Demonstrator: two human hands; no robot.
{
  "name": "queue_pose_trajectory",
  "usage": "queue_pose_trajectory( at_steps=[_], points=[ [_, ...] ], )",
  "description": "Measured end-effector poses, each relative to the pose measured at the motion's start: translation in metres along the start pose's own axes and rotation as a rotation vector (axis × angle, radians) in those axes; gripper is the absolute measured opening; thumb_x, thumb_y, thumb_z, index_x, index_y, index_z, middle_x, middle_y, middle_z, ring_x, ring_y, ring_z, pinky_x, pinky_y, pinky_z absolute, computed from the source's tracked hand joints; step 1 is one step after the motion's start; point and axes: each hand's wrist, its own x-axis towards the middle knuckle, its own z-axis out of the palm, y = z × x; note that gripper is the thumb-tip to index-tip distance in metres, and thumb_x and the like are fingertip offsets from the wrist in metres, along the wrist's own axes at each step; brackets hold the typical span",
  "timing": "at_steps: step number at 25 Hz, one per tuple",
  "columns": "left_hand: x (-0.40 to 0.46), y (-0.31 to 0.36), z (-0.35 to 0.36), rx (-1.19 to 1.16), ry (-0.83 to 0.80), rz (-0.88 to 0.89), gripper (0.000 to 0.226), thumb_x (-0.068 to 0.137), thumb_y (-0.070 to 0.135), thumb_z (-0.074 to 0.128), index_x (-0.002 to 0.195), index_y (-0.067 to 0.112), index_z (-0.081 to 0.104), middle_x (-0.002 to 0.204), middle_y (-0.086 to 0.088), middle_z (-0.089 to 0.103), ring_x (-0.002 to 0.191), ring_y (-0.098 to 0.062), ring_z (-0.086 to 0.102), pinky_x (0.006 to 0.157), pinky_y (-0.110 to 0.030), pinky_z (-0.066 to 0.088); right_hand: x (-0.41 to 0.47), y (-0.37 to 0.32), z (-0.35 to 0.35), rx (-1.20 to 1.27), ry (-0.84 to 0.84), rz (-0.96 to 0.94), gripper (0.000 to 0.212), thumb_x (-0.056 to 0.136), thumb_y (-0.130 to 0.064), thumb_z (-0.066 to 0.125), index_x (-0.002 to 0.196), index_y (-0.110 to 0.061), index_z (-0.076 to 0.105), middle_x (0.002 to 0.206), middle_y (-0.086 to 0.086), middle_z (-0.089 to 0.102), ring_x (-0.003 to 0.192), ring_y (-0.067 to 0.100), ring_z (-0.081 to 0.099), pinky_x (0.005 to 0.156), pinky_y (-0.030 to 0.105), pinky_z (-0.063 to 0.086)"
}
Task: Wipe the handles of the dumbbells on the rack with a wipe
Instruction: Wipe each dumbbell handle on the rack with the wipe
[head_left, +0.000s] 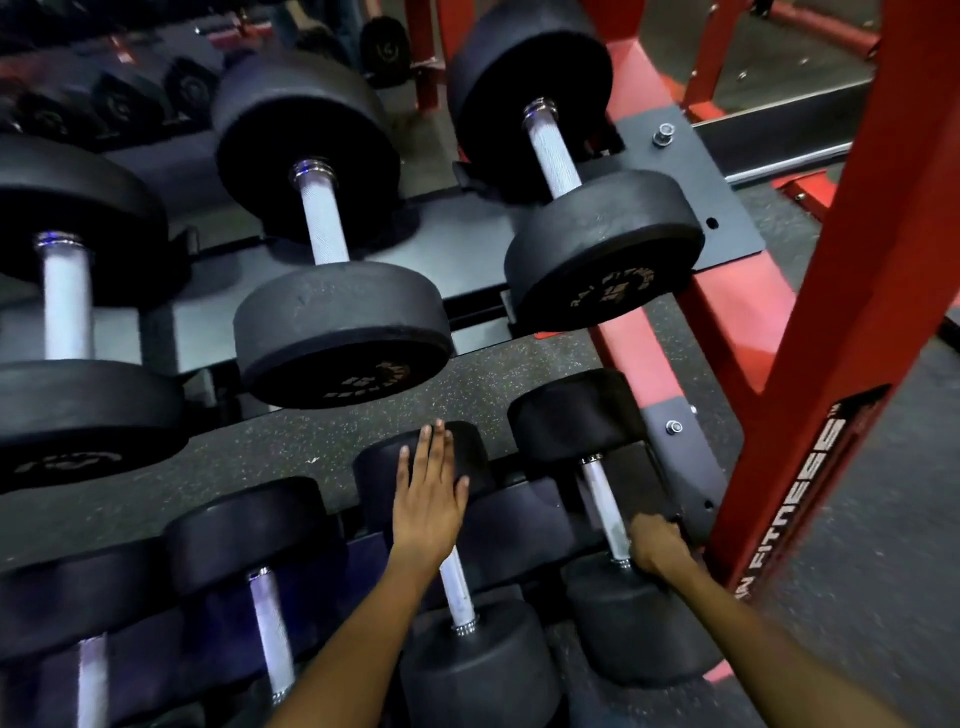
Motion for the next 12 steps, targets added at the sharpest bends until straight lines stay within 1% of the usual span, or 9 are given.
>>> queue_pose_trajectory(
  at_steps=[2,4,6,8,10,11,12],
  points=[
    [0.0,-0.004,-0.004,-0.028,-0.028,0.044,0.061,0.092,0.035,0.029,0.141,0.001,0.045,0.153,-0.014,0.035,0.15,-0.019,-0.005,0.118,-0.044,0.006,-0.008,0.002,-0.009,0.079,0.008,0.035,0.032,0.087,-0.007,0.045,0.113,-0.005,0.064,0.119,0.017,0.064,0.113,0.03,0.059,0.092,0.033,0.046],
    [0.0,-0.004,-0.008,-0.064,-0.075,0.056,0.061,0.092,0.035,0.03,0.14,0.002,0.047,0.153,-0.014,0.036,0.148,-0.024,0.009,0.117,-0.044,0.005,-0.013,0.002,-0.016,0.27,0.062,0.06,0.028,0.082,-0.004,0.049,0.101,-0.004,0.07,0.106,0.02,0.068,0.105,0.033,0.063,0.086,0.033,0.048],
    [0.001,-0.003,-0.01,-0.097,-0.109,0.057,0.062,0.092,0.035,0.029,0.139,0.001,0.048,0.152,-0.015,0.036,0.144,-0.026,0.02,0.117,-0.044,0.005,-0.03,-0.013,-0.02,0.487,0.209,0.076,0.027,0.078,0.002,0.051,0.094,-0.004,0.072,0.1,0.022,0.07,0.1,0.034,0.064,0.085,0.034,0.048],
    [0.001,-0.007,-0.011,-0.11,-0.117,0.07,0.063,0.092,0.036,0.028,0.141,0.0,0.046,0.153,-0.015,0.035,0.143,-0.026,0.022,0.117,-0.044,0.004,-0.047,-0.038,-0.017,0.65,0.367,0.119,0.03,0.078,0.004,0.051,0.099,-0.005,0.071,0.103,0.023,0.069,0.101,0.035,0.063,0.088,0.036,0.048],
    [0.0,-0.007,-0.013,-0.121,-0.144,0.073,0.062,0.094,0.036,0.027,0.143,0.0,0.042,0.155,-0.015,0.031,0.145,-0.026,0.021,0.118,-0.044,0.005,-0.061,-0.066,-0.013,0.801,0.429,0.161,0.029,0.08,0.002,0.053,0.103,-0.006,0.07,0.104,0.024,0.068,0.098,0.038,0.063,0.084,0.038,0.05],
    [-0.002,-0.007,-0.015,-0.126,-0.131,0.066,0.061,0.095,0.035,0.027,0.144,0.001,0.039,0.157,-0.014,0.027,0.146,-0.026,0.019,0.119,-0.044,0.004,-0.066,-0.078,-0.013,0.852,0.443,0.166,0.03,0.081,0.002,0.053,0.103,-0.007,0.07,0.104,0.024,0.068,0.098,0.038,0.063,0.082,0.037,0.049],
    [-0.003,-0.006,-0.017,-0.134,-0.126,0.064,0.058,0.098,0.034,0.029,0.147,0.003,0.033,0.159,-0.013,0.02,0.148,-0.025,0.013,0.119,-0.043,0.0,-0.071,-0.09,-0.015,0.887,0.454,0.165,0.032,0.081,0.002,0.052,0.104,-0.009,0.07,0.106,0.023,0.068,0.099,0.036,0.062,0.082,0.035,0.049]
  ],
)
